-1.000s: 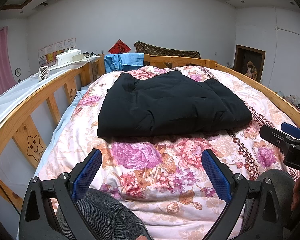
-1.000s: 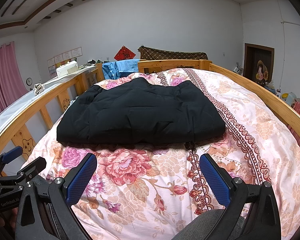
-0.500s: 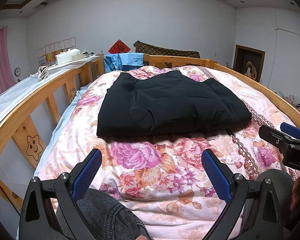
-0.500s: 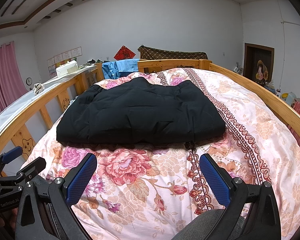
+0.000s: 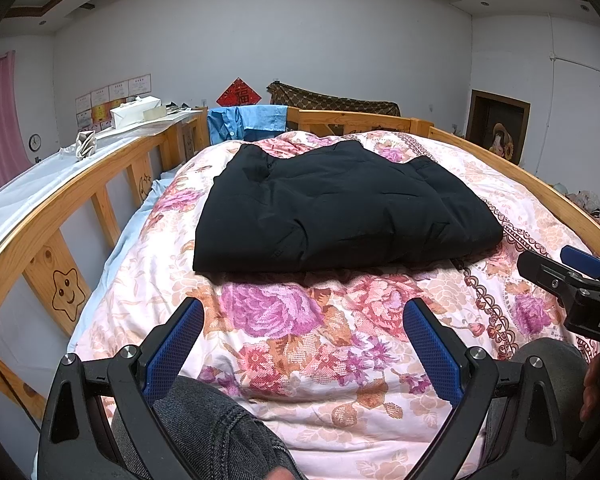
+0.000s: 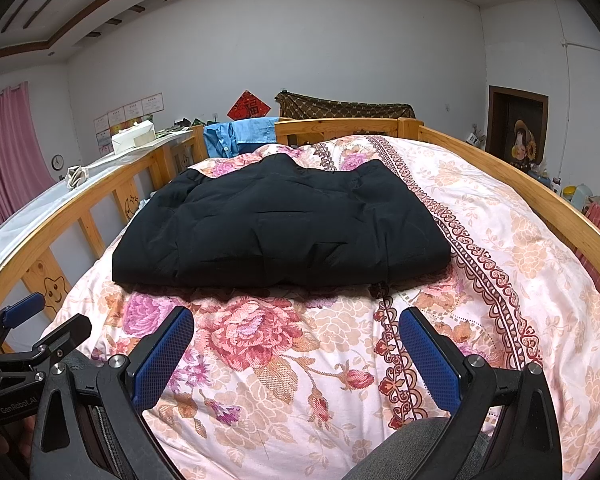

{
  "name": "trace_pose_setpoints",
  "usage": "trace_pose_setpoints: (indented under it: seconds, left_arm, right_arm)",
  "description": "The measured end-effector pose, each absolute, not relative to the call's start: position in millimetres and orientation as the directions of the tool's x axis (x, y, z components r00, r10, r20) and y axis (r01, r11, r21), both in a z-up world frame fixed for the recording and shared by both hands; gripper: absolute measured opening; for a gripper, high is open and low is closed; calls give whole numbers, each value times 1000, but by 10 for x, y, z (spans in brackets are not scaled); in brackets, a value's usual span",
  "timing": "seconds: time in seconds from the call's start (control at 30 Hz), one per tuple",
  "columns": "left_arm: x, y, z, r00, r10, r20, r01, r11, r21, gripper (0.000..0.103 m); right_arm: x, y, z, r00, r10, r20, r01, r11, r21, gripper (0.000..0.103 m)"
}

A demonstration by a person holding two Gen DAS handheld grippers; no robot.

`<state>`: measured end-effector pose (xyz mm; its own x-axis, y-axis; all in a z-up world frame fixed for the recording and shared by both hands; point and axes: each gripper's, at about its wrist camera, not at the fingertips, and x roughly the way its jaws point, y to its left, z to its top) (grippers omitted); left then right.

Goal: Fold large clothes

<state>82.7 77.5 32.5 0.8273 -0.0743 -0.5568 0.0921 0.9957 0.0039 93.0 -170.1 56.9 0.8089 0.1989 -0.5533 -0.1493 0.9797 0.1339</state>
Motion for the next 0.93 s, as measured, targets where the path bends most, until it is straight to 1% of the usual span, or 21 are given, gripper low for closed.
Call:
trace_pose_setpoints:
  seconds: [0.4, 0.93]
  left_arm:
    - [780, 789, 308, 838, -43, -543, 62, 998, 17, 98]
    - [781, 794, 304, 836, -42, -546, 57, 998, 10, 98]
  right_arm:
    - [932, -1706, 572, 809, 199, -554, -150, 980, 133, 103]
    - [932, -1703, 576, 808, 199, -554, -150, 980, 133, 103]
